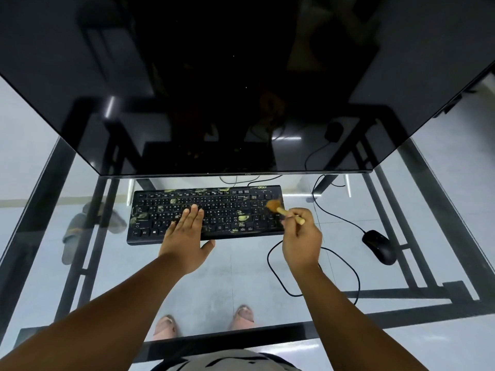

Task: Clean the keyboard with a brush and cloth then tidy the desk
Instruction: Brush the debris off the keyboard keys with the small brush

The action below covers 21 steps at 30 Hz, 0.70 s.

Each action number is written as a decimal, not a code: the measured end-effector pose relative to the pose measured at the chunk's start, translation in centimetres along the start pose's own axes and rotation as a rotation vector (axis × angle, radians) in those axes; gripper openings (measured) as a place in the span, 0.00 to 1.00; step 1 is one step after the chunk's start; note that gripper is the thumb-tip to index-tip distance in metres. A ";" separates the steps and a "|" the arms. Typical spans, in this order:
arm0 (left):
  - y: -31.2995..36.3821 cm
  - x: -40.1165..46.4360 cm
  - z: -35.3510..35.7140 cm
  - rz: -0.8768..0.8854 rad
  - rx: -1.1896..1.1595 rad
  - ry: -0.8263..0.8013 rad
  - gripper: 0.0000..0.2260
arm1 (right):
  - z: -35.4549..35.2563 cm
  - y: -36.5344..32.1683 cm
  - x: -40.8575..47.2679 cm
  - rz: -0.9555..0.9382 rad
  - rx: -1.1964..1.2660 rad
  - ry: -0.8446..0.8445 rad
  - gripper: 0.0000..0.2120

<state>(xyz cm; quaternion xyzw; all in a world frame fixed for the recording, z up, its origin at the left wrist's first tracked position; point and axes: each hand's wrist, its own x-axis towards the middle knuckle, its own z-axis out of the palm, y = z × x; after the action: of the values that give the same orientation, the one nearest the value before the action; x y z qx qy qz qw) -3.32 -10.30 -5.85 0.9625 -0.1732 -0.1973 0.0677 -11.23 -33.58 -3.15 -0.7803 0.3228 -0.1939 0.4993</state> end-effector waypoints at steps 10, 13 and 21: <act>0.1 0.0 0.3 -0.006 -0.017 0.012 0.36 | -0.9 -0.1 -0.5 0.016 0.055 -0.032 0.05; 0.0 0.0 0.3 -0.002 -0.020 0.021 0.36 | -0.6 -0.1 -0.7 0.031 0.034 -0.140 0.07; -0.6 -0.4 0.1 -0.016 -0.019 0.043 0.36 | 0.4 -1.9 -1.4 -0.034 0.147 -0.086 0.04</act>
<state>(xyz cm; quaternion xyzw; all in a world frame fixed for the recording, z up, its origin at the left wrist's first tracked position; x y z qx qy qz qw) -3.51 -9.56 -5.96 0.9672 -0.1622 -0.1787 0.0791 -11.38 -31.77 -1.57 -0.7545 0.2728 -0.1917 0.5652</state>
